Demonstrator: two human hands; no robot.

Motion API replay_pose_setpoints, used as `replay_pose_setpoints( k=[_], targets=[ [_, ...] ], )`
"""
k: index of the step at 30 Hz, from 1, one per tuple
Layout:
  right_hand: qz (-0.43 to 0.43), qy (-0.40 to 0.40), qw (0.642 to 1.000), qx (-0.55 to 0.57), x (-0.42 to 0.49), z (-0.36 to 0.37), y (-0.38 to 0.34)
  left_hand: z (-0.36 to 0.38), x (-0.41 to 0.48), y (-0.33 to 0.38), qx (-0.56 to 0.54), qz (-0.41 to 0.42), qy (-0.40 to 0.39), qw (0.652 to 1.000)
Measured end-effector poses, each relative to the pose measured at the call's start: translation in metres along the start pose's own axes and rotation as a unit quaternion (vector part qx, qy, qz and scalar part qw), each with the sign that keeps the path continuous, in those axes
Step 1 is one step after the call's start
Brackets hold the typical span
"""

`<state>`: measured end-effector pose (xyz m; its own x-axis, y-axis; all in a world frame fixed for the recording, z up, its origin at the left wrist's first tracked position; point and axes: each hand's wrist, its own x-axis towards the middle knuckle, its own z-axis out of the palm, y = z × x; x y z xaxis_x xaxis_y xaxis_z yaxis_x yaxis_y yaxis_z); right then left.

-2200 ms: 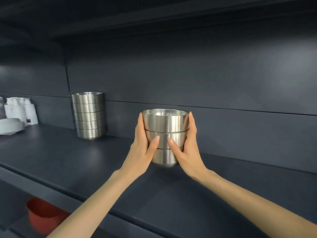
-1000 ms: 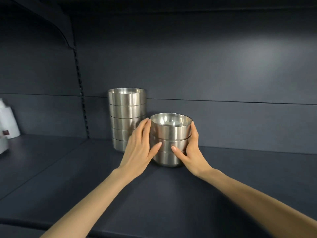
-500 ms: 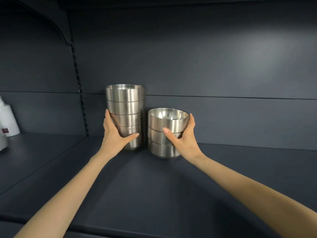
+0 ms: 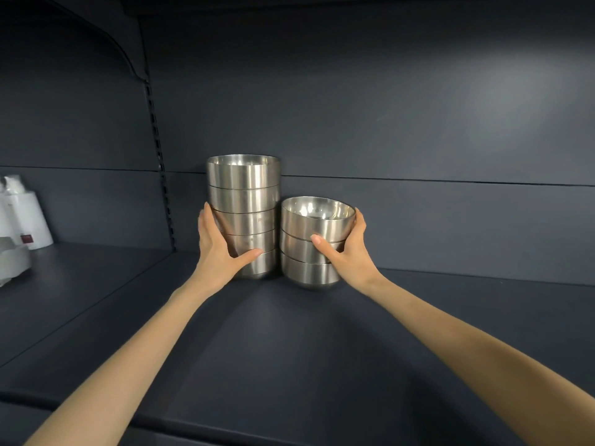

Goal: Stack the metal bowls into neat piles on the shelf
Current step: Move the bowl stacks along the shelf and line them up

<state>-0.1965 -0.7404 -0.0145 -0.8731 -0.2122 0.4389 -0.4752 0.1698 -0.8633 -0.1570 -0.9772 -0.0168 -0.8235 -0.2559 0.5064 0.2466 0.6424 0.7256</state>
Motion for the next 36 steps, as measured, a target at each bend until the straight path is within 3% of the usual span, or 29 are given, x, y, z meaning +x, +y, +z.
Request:
replay_pose_setpoints(
  k=[2, 4, 7, 10, 16, 26, 36],
  targets=[
    [0.002, -0.008, 1.000, -0.009, 0.003, -0.004, -0.001, 0.005, -0.010, 0.009, 0.049, 0.024, 0.073, 0.996],
    [0.005, -0.011, 1.000, -0.020, 0.005, -0.007, -0.001, 0.010, -0.027, 0.022, 0.050, 0.104, 0.118, 0.986],
    [0.002, -0.025, 0.999, -0.025, 0.007, -0.011, -0.001, 0.022, -0.046, 0.041, 0.020, 0.184, 0.043, 0.982],
    [0.007, -0.045, 0.999, -0.017, 0.006, -0.015, -0.001, 0.041, -0.055, 0.053, -0.002, 0.155, -0.041, 0.987],
    [-0.004, -0.054, 0.999, -0.004, 0.003, -0.024, 0.010, 0.063, -0.052, 0.056, -0.033, 0.065, -0.075, 0.995],
    [-0.002, -0.020, 1.000, -0.005, 0.007, -0.029, 0.012, 0.078, -0.041, 0.059, -0.041, 0.020, -0.017, 0.999],
    [-0.001, -0.030, 0.999, -0.025, 0.012, -0.036, 0.012, 0.084, -0.032, 0.052, -0.048, 0.010, -0.012, 0.999]
  ],
)
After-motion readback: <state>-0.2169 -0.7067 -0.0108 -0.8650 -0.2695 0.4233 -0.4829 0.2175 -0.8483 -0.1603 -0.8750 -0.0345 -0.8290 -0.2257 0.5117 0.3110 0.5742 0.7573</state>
